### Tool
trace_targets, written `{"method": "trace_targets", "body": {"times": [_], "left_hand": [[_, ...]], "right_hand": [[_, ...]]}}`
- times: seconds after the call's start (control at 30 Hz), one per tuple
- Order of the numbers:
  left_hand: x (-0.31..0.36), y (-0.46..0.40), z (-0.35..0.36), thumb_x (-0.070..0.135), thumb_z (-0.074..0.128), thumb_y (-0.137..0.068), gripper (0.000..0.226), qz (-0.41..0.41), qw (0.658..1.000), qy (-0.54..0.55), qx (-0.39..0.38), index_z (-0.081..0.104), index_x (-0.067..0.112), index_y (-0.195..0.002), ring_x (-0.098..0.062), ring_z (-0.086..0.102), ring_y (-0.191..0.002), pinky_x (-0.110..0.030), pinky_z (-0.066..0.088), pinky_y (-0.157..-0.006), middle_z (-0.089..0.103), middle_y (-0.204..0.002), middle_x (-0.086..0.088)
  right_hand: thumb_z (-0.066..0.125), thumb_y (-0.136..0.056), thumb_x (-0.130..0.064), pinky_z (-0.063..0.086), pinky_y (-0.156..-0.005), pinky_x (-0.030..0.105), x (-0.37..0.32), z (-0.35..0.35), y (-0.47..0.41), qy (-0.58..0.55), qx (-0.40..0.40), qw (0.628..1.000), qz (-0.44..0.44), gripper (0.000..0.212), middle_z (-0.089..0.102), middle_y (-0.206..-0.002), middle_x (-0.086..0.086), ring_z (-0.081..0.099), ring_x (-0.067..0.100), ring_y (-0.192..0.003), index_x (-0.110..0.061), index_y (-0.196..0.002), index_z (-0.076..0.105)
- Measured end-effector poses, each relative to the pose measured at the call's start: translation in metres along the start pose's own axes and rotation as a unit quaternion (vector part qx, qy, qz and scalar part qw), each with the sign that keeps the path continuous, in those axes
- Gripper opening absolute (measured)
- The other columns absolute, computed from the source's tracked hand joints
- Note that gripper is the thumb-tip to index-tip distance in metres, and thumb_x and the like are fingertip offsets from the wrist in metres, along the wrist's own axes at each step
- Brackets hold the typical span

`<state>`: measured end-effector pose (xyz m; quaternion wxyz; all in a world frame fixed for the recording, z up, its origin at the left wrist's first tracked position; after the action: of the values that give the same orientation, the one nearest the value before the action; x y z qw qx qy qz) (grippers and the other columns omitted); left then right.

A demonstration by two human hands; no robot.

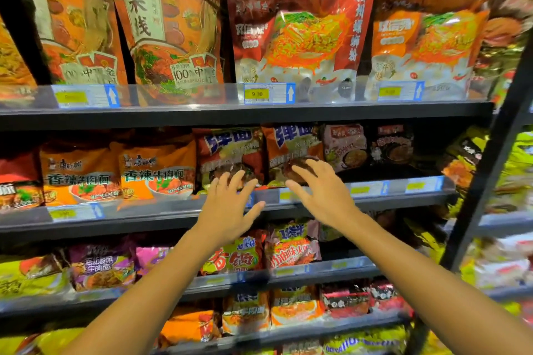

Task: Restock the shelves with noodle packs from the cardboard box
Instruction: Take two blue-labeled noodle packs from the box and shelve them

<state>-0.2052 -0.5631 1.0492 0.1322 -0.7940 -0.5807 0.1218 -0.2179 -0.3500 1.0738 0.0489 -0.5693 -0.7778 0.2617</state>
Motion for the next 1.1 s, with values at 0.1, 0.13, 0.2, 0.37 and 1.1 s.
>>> {"method": "trace_targets", "body": {"times": [0.1, 0.13, 0.2, 0.37, 1.1], "left_hand": [[0.02, 0.016, 0.003, 0.055, 0.029, -0.099, 0.063, 0.106, 0.99, 0.027, 0.088, 0.045, 0.018, -0.146, -0.035, 0.035, -0.142, -0.052, 0.032, -0.114, 0.041, -0.152, -0.01], [0.031, 0.022, 0.006, 0.05, 0.036, -0.1, 0.057, 0.138, 0.983, 0.046, 0.109, 0.048, 0.016, -0.145, -0.034, 0.037, -0.141, -0.05, 0.033, -0.115, 0.044, -0.15, -0.009], [0.059, 0.033, 0.013, 0.041, 0.047, -0.099, 0.05, 0.194, 0.966, 0.091, 0.145, 0.053, 0.014, -0.141, -0.033, 0.038, -0.141, -0.05, 0.032, -0.116, 0.047, -0.148, -0.008], [0.14, 0.054, 0.055, 0.032, 0.055, -0.096, 0.044, 0.29, 0.931, 0.191, 0.115, 0.058, 0.012, -0.135, -0.033, 0.045, -0.135, -0.049, 0.037, -0.112, 0.051, -0.143, -0.009], [0.592, 0.222, 0.184, 0.066, 0.021, -0.098, 0.07, 0.352, 0.901, 0.157, -0.197, 0.063, 0.019, -0.129, -0.029, 0.056, -0.125, -0.038, 0.043, -0.105, 0.06, -0.134, -0.003]], "right_hand": [[0.036, -0.098, -0.061, 0.033, -0.116, 0.042, 0.011, -0.013, 0.044, -0.034, 0.057, 0.998, -0.017, 0.061, 0.034, -0.155, -0.002, 0.025, 0.019, -0.146, -0.023, -0.145, 0.047], [0.041, -0.099, -0.056, 0.033, -0.115, 0.039, 0.016, -0.016, 0.06, -0.034, 0.068, 0.997, -0.014, 0.056, 0.034, -0.155, -0.005, 0.026, 0.018, -0.145, -0.025, -0.145, 0.046], [0.045, -0.1, -0.051, 0.036, -0.114, 0.041, 0.029, -0.019, 0.096, -0.021, 0.08, 0.996, -0.015, 0.052, 0.035, -0.153, -0.005, 0.031, 0.019, -0.144, -0.025, -0.145, 0.045], [0.054, -0.099, -0.042, 0.036, -0.114, 0.039, 0.081, -0.019, 0.207, -0.023, 0.05, 0.998, 0.014, 0.051, 0.041, -0.149, 0.0, 0.037, 0.017, -0.141, -0.017, -0.143, 0.049], [0.051, -0.091, -0.062, 0.029, -0.118, 0.039, 0.382, -0.123, 0.675, -0.038, -0.135, 0.932, 0.333, 0.068, 0.036, -0.156, -0.003, 0.031, 0.021, -0.143, -0.028, -0.149, 0.038]]}}
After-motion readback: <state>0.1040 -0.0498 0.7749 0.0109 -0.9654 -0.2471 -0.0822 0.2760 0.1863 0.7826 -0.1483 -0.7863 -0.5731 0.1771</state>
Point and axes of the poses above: each hand's wrist, its own y-axis away from the middle knuckle, its own z-axis out of the palm, x = y × z, the point moved 5 cm from there along -y, towards the middle knuckle
